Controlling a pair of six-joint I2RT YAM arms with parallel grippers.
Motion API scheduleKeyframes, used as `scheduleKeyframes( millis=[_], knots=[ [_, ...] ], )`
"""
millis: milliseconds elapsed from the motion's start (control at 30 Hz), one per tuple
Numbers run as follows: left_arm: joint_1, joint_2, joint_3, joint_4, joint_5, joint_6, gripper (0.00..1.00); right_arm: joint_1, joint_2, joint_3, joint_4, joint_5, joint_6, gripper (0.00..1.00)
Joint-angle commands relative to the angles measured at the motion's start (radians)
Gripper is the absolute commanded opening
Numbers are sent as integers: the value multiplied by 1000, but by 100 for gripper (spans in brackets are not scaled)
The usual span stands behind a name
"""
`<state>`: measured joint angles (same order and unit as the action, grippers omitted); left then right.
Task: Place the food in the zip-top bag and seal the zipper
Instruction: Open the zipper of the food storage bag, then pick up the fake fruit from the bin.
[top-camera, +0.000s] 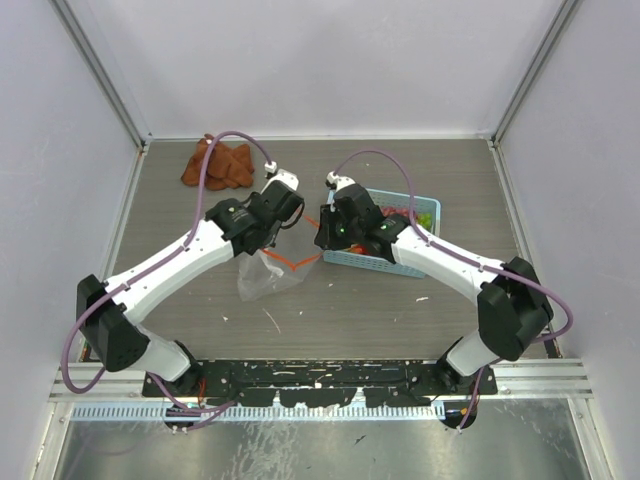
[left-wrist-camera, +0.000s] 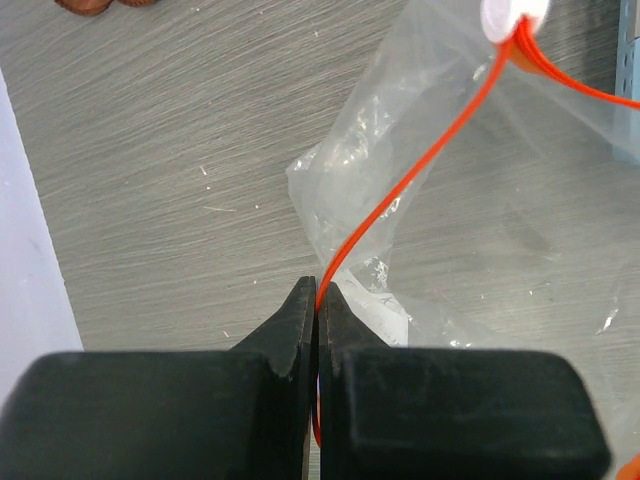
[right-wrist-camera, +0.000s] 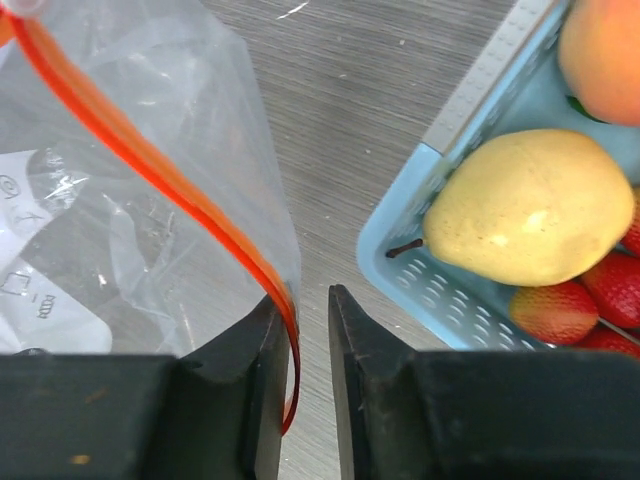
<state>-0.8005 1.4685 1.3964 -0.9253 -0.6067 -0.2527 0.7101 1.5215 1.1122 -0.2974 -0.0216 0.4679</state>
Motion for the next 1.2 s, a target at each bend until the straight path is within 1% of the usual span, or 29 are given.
scheduleKeyframes(
  millis=[0, 200, 300, 467, 567, 667, 767, 867, 1000, 1100, 1167],
  knots=[
    [9, 1, 19, 4, -9, -37, 0, -4, -1, 21, 109, -89, -29, 32],
    [7, 20, 40, -26, -14, -81, 0, -4, -38, 47, 114, -140, -48, 53],
    [8, 34, 56, -46, -17, -94, 0, -7, -78, 48, 106, -158, -63, 66],
    [8, 55, 74, -71, -19, -108, 0, -33, -146, 18, 109, -196, -74, 77],
    [8, 66, 84, -84, -19, -119, 0, -56, -170, -9, 104, -173, -81, 81],
    [8, 74, 92, -97, -23, -127, 0, -95, -168, -35, 83, -129, -81, 82],
    [8, 78, 95, -103, -23, -129, 0, -125, -136, -32, 45, -63, -77, 85],
    [9, 75, 95, -103, -23, -127, 0, -135, -97, -19, 28, -24, -123, 89],
    [8, 68, 92, -102, -28, -122, 0, -166, -44, -20, 61, -29, -217, 95],
    [7, 62, 89, -99, -33, -119, 0, -199, -11, -28, 103, -84, -297, 99],
    [8, 61, 87, -97, -29, -118, 0, -210, 15, -26, 117, -110, -344, 100]
  ],
)
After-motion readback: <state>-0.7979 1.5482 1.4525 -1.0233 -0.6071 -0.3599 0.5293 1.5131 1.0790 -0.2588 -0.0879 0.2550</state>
